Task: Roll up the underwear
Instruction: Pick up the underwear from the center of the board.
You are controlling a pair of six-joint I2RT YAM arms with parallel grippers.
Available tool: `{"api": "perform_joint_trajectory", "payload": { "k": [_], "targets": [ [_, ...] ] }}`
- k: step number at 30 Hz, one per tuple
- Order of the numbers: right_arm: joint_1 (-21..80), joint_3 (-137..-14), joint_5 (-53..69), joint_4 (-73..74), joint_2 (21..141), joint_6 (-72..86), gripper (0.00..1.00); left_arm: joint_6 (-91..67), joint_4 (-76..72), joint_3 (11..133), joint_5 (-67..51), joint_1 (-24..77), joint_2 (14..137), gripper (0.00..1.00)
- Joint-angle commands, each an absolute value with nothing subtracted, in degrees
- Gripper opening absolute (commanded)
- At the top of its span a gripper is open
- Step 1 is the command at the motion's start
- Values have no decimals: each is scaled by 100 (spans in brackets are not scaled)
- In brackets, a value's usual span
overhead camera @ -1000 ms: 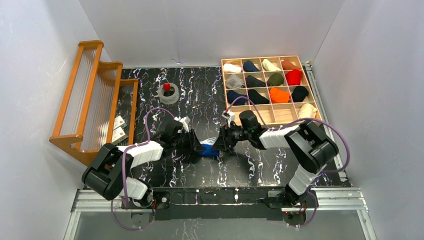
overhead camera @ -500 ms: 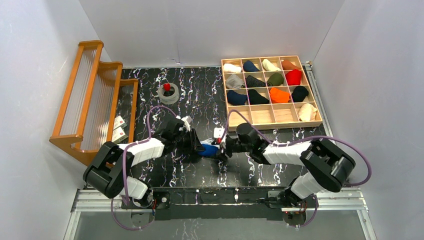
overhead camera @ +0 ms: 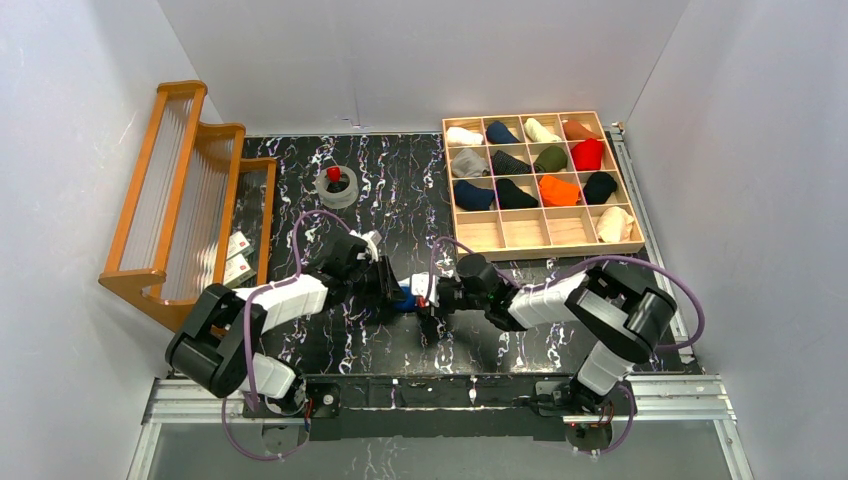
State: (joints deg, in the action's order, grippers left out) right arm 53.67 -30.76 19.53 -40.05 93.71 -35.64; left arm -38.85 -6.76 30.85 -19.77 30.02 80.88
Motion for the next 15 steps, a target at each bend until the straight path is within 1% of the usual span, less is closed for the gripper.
{"api": "perform_joint_trajectory", "payload": {
  "k": [1,4,5,6,9,11,15],
  "targets": [
    [5371,-3351,1553,-3229,9728,-3157,36,-3619,212,2999,-1517,3006,8067,36],
    [5365,-3537,1769,-2794,9904,-2847,26,-3587,298,3056,-1450,3006,8047,39],
    [5362,-3637,1852,-2626,9992,-2768,19,-3601,284,3058,-1455,3006,8032,40],
    [5361,-3745,1984,-2417,10079,-2721,11,-3621,260,3059,-1452,3006,8000,43],
    [5314,-4047,2480,-2021,10217,-2385,1,-3676,445,3108,-1247,2993,7808,57],
    [5225,-4123,3065,-2023,10261,-2009,1,-3724,563,3093,-1067,2961,7547,65],
    [5067,-4436,3908,-1951,10452,-1170,1,-3837,713,2958,-846,2863,6939,73]
  ]
}}
